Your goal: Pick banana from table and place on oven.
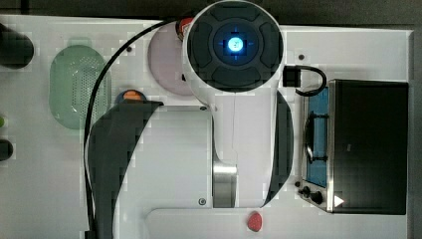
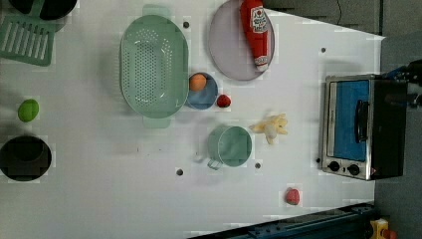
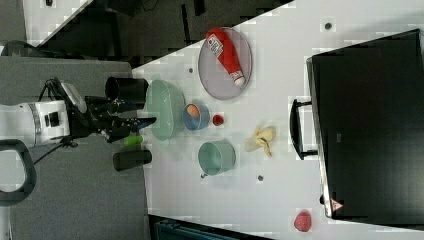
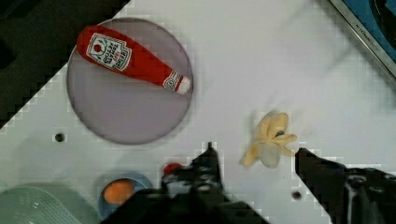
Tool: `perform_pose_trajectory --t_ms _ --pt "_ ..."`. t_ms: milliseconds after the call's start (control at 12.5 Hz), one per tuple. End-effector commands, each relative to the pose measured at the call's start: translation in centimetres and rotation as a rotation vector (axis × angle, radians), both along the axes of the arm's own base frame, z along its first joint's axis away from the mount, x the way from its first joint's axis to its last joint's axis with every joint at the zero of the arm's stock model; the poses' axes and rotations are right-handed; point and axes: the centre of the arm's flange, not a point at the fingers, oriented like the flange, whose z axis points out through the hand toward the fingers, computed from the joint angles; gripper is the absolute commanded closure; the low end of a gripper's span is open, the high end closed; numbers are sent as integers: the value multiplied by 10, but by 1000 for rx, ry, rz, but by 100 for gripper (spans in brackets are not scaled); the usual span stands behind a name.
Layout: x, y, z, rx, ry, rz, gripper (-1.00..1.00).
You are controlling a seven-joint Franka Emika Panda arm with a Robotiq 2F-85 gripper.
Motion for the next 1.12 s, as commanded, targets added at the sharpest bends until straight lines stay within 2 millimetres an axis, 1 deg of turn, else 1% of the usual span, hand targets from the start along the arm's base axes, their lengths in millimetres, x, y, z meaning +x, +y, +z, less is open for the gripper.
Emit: perform_pose_trajectory --t_ms 80,240,400,480,560,640,800,960,1120 --pt "-163 -38 55 12 33 -150 -59" --pt "-163 -37 55 11 30 -148 -99" --pt "-160 -37 49 11 39 -147 -100" --pt "-156 -36 43 10 51 -145 -100" --pt "-149 -36 33 9 70 -144 -100" --pt "-139 -35 18 7 90 -143 -100" --pt "-112 -36 -18 4 113 -142 -100" --pt "-83 -37 -61 0 129 -139 -100" --pt "-59 -37 -108 -4 157 -136 -100"
